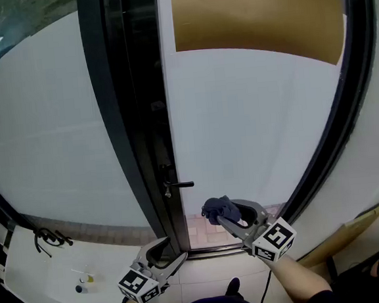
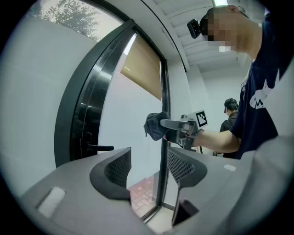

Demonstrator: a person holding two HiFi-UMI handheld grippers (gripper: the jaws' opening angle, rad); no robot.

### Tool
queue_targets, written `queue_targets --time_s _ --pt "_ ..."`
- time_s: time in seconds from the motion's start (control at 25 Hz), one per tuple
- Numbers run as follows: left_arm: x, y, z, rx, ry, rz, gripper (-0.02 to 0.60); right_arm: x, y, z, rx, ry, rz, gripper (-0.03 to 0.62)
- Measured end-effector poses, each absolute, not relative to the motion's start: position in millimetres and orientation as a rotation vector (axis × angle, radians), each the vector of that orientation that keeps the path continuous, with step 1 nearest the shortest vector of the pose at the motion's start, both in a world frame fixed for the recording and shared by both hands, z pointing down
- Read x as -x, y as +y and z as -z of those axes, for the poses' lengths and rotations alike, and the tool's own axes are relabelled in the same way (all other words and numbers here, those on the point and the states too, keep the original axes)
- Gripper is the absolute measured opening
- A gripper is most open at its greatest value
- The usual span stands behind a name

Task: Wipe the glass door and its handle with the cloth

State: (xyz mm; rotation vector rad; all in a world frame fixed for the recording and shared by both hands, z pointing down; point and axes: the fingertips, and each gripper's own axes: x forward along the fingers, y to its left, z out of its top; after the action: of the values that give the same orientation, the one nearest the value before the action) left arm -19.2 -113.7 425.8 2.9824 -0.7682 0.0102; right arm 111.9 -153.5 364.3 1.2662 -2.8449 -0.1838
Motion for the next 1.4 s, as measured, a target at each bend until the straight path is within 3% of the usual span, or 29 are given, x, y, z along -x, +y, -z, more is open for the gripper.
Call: queue_targets --time_s 0.48,1.04,1.4 --pt "46.3 -129.0 -409.6 -2.971 -0.911 0.046 0.242 -47.2 -278.0 -322.1 -1.066 -2.601 0.618 0.172" --pt "59.5 -132.5 -422.8 -2.906 -1.011 0.06 0.241 26.4 -374.5 -340.9 -0.869 -2.018 1.132 0.17" --pt "55.7 -131.9 -429.8 -2.887 -1.022 0.051 0.241 23.3 -397.3 -363.3 -0.814 -1.818 1.222 0.163"
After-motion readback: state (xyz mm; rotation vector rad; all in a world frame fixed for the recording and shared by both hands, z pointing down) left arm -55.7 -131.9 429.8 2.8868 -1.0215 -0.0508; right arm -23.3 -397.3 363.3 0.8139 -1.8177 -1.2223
